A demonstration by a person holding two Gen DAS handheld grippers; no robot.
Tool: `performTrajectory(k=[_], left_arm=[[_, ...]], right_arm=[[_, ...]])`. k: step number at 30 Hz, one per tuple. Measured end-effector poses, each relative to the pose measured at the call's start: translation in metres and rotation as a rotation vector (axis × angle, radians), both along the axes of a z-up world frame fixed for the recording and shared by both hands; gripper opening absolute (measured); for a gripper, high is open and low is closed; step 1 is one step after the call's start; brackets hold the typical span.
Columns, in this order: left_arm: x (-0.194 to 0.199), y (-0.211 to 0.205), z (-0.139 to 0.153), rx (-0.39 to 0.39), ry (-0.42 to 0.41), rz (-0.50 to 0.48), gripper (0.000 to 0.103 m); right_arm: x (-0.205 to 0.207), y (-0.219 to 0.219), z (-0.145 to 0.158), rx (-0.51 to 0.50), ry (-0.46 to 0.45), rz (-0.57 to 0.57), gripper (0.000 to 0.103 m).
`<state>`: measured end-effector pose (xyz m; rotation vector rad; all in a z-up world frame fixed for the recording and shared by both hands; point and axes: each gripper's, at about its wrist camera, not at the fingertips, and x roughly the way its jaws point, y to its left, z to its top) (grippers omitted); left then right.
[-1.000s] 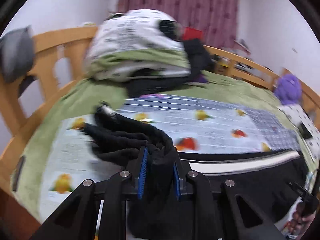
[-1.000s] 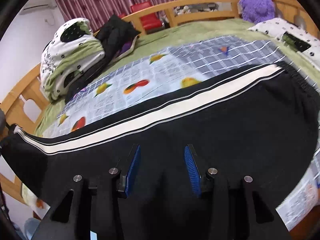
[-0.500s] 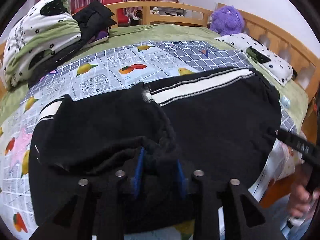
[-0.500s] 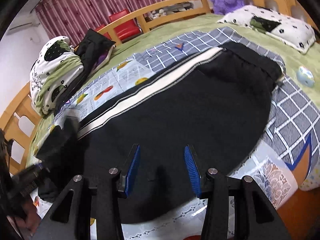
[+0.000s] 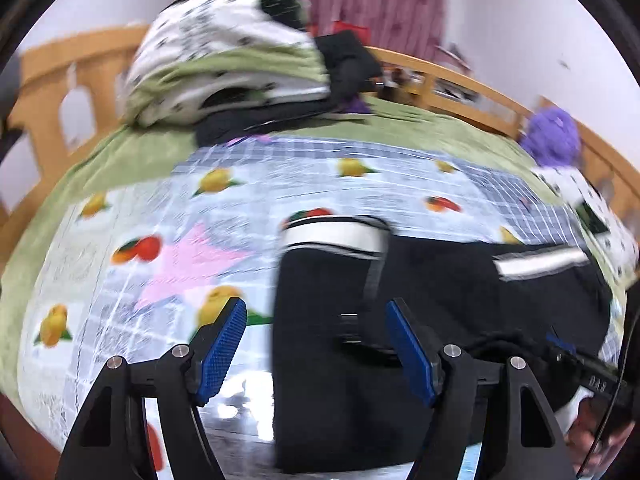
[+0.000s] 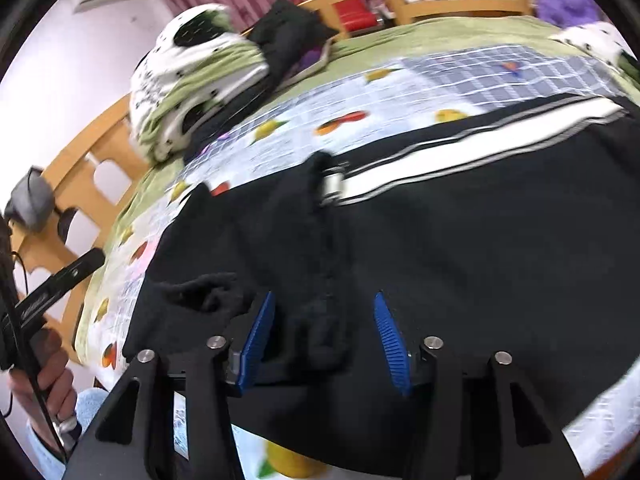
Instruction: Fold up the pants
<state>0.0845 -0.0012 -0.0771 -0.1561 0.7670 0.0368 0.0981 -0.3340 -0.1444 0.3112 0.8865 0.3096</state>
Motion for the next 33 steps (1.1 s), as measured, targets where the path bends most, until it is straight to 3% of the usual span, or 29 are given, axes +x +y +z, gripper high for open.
performTrajectory(k=[3, 6, 7, 8, 11, 12, 15, 17, 19, 21, 22, 25, 28, 33], left_arm=[[0.003, 0.032, -0.013, -0.071, 0.031, 0.049, 0.070], [0.004, 0.046, -0.017, -0.115, 0.043, 0.067, 0.070], [0.003, 0.049, -0.017, -0.135, 0.039, 0.069, 0.070], [0.002, 0.051, -0.016, -0.146, 0.034, 0.069, 0.070], [0.005, 0.052, -0.015, -0.152, 0.023, 0.065, 0.070], [0.004, 0.053, -0.013, -0.144, 0.016, 0.071, 0.070], [0.003, 0.057, -0.012, -0.141, 0.008, 0.080, 0.070], [0.005, 0.061, -0.014, -0.165, 0.018, 0.078, 0.070], [0.007, 0.063, -0.017, -0.187, 0.037, 0.076, 0.070], [0.006, 0.065, -0.018, -0.192, 0.041, 0.081, 0.070], [0.006, 0.067, -0.018, -0.191, 0.037, 0.086, 0.070], [0.007, 0.073, -0.019, -0.195, 0.036, 0.103, 0.070], [0.010, 0.079, -0.023, -0.224, 0.057, 0.108, 0.070], [0.009, 0.087, -0.021, -0.218, 0.046, 0.130, 0.070]], right_arm=[[0.009, 0.020, -0.010, -0.074, 0.023, -0.018, 0.056], [0.024, 0.027, -0.029, -0.141, 0.119, -0.035, 0.055], [0.025, 0.030, -0.031, -0.162, 0.118, -0.035, 0.046], [0.024, 0.032, -0.030, -0.191, 0.101, -0.035, 0.017], [0.014, 0.036, -0.022, -0.188, 0.052, 0.042, 0.014], [0.006, 0.027, -0.011, -0.128, 0.024, 0.056, 0.014], [-0.015, 0.001, 0.010, 0.023, -0.018, 0.059, 0.014], [-0.023, 0.000, 0.008, -0.039, 0.002, 0.064, 0.018], [-0.019, 0.007, -0.014, -0.134, 0.094, 0.061, 0.020], [-0.017, 0.009, -0.022, -0.160, 0.126, 0.053, 0.022], [-0.021, 0.008, -0.016, -0.156, 0.098, 0.053, 0.026], [-0.032, 0.005, 0.013, -0.161, -0.023, 0.025, 0.051], [-0.029, 0.017, 0.036, -0.165, -0.114, 0.053, 0.051], [-0.005, 0.086, 0.045, -0.225, -0.146, 0.220, 0.051]])
